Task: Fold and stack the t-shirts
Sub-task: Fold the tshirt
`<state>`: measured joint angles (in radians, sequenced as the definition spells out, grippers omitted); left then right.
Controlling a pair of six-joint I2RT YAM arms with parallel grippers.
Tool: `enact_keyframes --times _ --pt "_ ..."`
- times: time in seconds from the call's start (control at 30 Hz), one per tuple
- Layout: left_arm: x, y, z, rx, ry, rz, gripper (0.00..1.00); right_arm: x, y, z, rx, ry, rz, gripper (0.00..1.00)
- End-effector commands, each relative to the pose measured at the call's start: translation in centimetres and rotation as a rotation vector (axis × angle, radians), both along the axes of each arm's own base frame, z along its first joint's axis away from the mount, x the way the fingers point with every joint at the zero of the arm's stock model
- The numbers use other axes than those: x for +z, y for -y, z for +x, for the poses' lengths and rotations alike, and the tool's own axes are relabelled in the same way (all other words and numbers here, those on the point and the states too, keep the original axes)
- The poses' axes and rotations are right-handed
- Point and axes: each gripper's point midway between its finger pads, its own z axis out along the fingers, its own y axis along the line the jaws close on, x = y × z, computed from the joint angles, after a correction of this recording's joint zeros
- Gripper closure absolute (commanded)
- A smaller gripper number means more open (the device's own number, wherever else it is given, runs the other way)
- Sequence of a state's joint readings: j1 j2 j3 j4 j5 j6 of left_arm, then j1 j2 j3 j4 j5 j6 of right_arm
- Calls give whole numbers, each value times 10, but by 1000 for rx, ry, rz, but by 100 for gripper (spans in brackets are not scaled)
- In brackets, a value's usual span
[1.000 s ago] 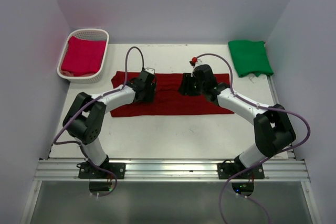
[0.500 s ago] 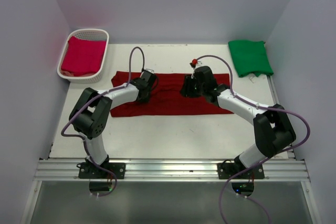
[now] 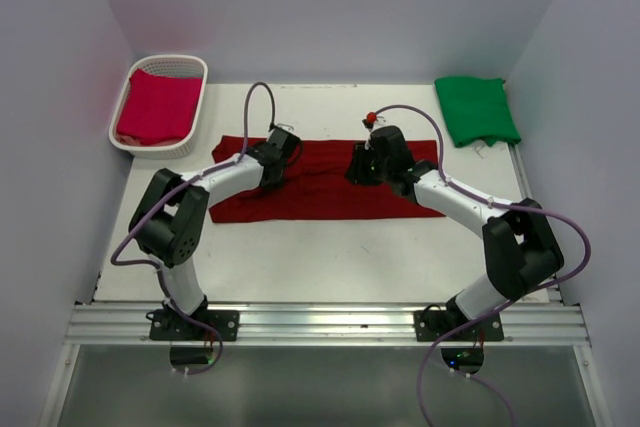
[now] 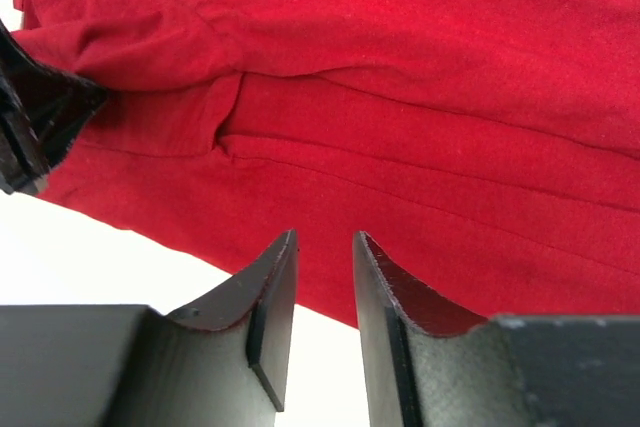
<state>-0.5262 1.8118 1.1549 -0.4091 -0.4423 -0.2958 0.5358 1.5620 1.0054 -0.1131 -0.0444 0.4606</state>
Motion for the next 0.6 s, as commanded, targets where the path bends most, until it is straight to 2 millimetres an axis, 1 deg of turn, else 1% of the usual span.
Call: enact_keyframes --times 0.0,0.07,0.1,0.13,0.17,0.2,0.23,0.27,0.3,0.33,0.37,0.4,0.43,0.5,0.53,0.57 --pt "34 13 24 -1 83 -31 74 20 -6 3 17 41 32 68" --pt "33 18 30 -15 72 -31 74 18 -8 3 23 35 33 71" --pt "40 23 38 -29 88 -39 72 17 -9 2 28 30 35 74" --pt "35 28 41 -43 74 -42 71 18 -11 2 39 30 38 75" --pt "43 32 49 -51 84 -47 70 17 -11 2 43 26 39 76" --pt "43 35 52 -67 78 -42 70 18 -12 3 46 27 42 77" --pt "36 36 55 -77 58 -37 70 19 -13 2 52 28 44 78" --pt "36 36 58 -80 49 -30 69 18 -13 1 55 25 40 78" --pt "43 39 66 -87 62 -32 69 20 -14 3 56 29 42 80" --pt "36 37 71 -86 46 -25 69 18 -14 3 59 24 36 80" --pt "34 36 72 -89 35 -21 69 18 -15 3 64 23 35 80" --pt "39 37 79 -94 46 -24 69 19 -16 4 67 24 37 80" --pt "33 33 83 -88 33 -23 69 18 -17 5 68 22 35 80" --pt "33 31 91 -87 35 -30 69 18 -18 7 71 20 32 80" --pt "28 27 94 -79 27 -38 69 16 -18 7 71 16 30 80" --pt "28 26 98 -76 29 -45 69 15 -17 7 69 12 30 80"
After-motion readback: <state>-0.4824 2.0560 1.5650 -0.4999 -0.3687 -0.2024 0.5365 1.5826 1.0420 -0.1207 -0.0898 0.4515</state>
